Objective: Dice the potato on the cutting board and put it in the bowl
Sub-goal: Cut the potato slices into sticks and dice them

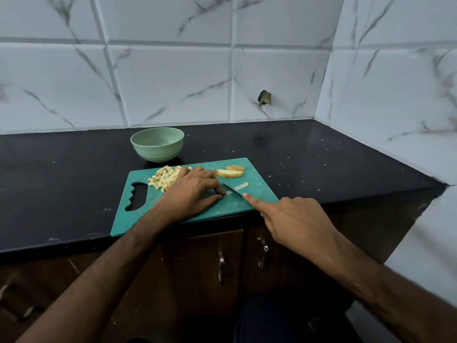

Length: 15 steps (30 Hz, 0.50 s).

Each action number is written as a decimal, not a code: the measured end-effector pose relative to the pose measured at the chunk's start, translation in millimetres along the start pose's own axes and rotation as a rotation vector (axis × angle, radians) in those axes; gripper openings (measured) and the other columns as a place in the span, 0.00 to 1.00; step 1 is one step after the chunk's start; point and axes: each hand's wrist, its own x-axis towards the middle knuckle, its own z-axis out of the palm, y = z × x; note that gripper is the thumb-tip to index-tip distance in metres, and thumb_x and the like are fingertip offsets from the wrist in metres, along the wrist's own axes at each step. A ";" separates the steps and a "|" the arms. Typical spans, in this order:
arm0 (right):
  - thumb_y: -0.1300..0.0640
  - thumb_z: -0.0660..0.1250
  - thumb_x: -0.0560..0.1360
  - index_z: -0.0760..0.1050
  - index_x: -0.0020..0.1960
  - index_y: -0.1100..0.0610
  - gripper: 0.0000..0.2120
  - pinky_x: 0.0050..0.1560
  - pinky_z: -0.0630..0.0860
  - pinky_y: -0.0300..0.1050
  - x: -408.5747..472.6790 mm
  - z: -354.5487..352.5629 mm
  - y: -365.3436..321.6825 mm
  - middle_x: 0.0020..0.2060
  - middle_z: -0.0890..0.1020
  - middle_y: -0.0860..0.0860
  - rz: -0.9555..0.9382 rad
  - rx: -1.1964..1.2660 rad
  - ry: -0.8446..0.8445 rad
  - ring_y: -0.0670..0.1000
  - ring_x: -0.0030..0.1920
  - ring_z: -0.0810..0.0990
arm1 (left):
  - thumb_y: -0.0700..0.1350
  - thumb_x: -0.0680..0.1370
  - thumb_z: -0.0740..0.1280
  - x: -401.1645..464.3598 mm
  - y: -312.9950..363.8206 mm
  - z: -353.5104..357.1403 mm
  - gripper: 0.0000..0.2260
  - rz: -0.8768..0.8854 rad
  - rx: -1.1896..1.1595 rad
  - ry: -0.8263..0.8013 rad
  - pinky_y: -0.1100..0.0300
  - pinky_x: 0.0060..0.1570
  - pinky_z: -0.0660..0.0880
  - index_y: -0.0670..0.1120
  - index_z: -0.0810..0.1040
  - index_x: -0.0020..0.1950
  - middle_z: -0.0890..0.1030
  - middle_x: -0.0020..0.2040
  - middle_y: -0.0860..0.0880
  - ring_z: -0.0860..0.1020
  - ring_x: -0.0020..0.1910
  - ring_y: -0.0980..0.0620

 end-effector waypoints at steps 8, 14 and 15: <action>0.45 0.49 0.87 0.47 0.79 0.31 0.24 0.31 0.65 0.38 0.2 -12.3 7.2 0.46 0.78 0.45 -0.019 0.248 -0.013 0.45 0.34 0.72 | 0.55 0.78 0.70 -0.1 1.5 -2.7 0.04 -0.011 -0.014 0.034 0.57 0.48 0.58 0.58 0.81 0.50 0.74 0.49 0.63 0.72 0.52 0.59; 0.44 0.50 0.86 0.49 0.79 0.30 0.23 0.32 0.67 0.36 -8.4 -12.0 6.1 0.54 0.80 0.44 -0.041 0.266 -0.063 0.44 0.35 0.72 | 0.57 0.77 0.67 0.2 0.6 -2.3 0.08 -0.015 -0.018 0.036 0.58 0.47 0.58 0.56 0.83 0.49 0.76 0.49 0.61 0.74 0.52 0.57; 0.44 0.50 0.86 0.50 0.79 0.30 0.23 0.32 0.67 0.36 -8.5 -10.3 5.4 0.53 0.80 0.44 -0.044 0.270 -0.065 0.44 0.34 0.72 | 0.57 0.77 0.67 0.2 0.2 -2.2 0.08 -0.013 -0.020 0.037 0.57 0.47 0.58 0.56 0.83 0.49 0.77 0.49 0.60 0.74 0.52 0.56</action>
